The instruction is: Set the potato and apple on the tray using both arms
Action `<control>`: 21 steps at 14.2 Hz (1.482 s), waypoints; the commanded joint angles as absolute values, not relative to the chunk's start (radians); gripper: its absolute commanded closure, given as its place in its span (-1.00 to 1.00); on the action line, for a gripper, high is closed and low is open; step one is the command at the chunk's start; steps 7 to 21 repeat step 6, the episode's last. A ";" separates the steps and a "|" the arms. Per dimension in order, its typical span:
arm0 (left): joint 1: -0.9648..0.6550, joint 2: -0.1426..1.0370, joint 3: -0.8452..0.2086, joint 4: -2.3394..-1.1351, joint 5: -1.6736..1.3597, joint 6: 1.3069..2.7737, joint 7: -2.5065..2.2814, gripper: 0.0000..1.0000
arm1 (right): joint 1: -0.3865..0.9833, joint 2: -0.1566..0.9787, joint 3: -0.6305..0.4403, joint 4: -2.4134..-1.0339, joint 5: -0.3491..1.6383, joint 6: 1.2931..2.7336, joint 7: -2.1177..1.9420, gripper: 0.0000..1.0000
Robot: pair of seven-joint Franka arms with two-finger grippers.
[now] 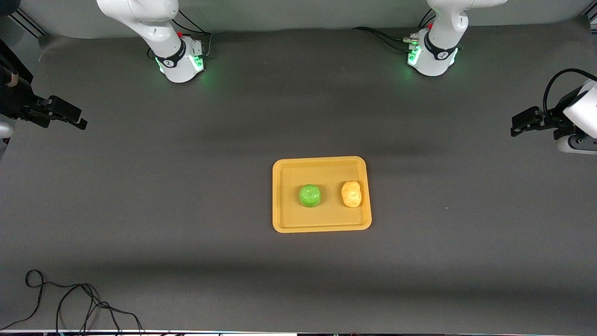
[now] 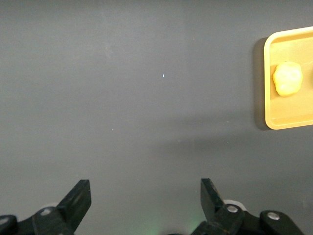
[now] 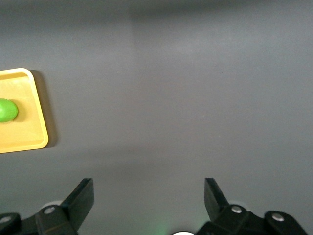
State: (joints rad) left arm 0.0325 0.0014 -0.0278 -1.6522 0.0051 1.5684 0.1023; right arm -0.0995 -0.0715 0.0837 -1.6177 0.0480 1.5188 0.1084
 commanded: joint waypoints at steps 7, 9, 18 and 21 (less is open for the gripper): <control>0.034 -0.002 -0.026 -1.647 -0.002 1.549 0.083 -1.00 | -0.107 -0.071 0.081 -1.608 0.058 1.500 0.104 -1.00; 0.034 -0.002 -0.026 -1.647 -0.002 1.549 0.083 -1.00 | -0.107 -0.071 0.081 -1.608 0.058 1.500 0.104 -1.00; 0.034 -0.002 -0.026 -1.647 -0.002 1.549 0.083 -1.00 | -0.107 -0.071 0.081 -1.608 0.058 1.500 0.104 -1.00; 0.034 -0.002 -0.026 -1.647 -0.002 1.549 0.083 -1.00 | -0.107 -0.071 0.081 -1.608 0.058 1.500 0.104 -1.00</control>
